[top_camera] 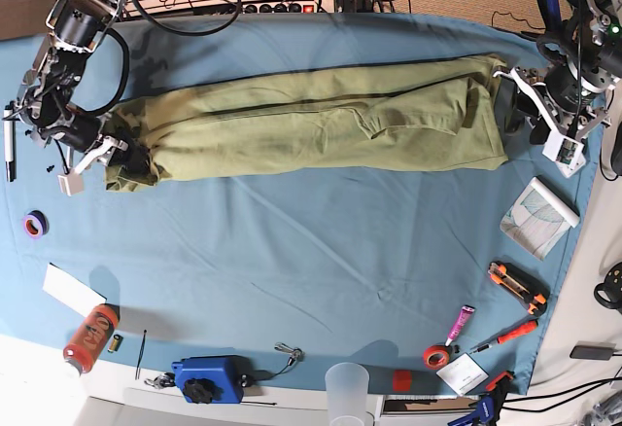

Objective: Layout the t-shirt on the table in an organized manner, then fold the t-shirt properly
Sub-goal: 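Grasp the shirt end with the right gripper and drag it inward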

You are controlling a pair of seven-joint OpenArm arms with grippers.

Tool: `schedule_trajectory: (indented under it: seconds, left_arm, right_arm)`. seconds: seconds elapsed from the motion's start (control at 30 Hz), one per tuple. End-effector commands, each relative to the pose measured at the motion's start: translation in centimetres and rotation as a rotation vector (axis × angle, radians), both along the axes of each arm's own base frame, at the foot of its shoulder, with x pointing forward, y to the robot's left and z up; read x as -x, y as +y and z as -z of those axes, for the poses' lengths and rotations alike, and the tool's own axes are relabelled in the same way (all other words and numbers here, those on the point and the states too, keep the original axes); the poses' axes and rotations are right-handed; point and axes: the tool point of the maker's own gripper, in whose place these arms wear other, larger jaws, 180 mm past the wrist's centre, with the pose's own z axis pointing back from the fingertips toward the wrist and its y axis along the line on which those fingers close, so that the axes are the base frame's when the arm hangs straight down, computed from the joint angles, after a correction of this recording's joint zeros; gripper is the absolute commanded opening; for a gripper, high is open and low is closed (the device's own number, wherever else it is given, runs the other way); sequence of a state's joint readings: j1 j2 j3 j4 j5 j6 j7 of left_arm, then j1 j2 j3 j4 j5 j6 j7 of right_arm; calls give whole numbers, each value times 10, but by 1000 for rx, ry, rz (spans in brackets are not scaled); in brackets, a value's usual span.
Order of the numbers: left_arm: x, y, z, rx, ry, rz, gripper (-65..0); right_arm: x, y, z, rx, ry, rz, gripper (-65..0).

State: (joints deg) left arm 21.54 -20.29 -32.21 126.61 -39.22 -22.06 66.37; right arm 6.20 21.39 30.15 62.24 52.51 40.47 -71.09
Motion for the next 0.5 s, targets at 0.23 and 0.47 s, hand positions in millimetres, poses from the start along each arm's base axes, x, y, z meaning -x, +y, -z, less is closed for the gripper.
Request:
schedule_trajectory:
  seconds: [0.23,0.47]
  left_arm:
    - [-2,-5,-8,28,-30,5,-377]
    - [13,-19,7,100,18,-28,-377]
  right_arm:
    - [-3,-38,0,155,24,69,-650]
    - [-35,-106,-49,345,-88,191,-650]
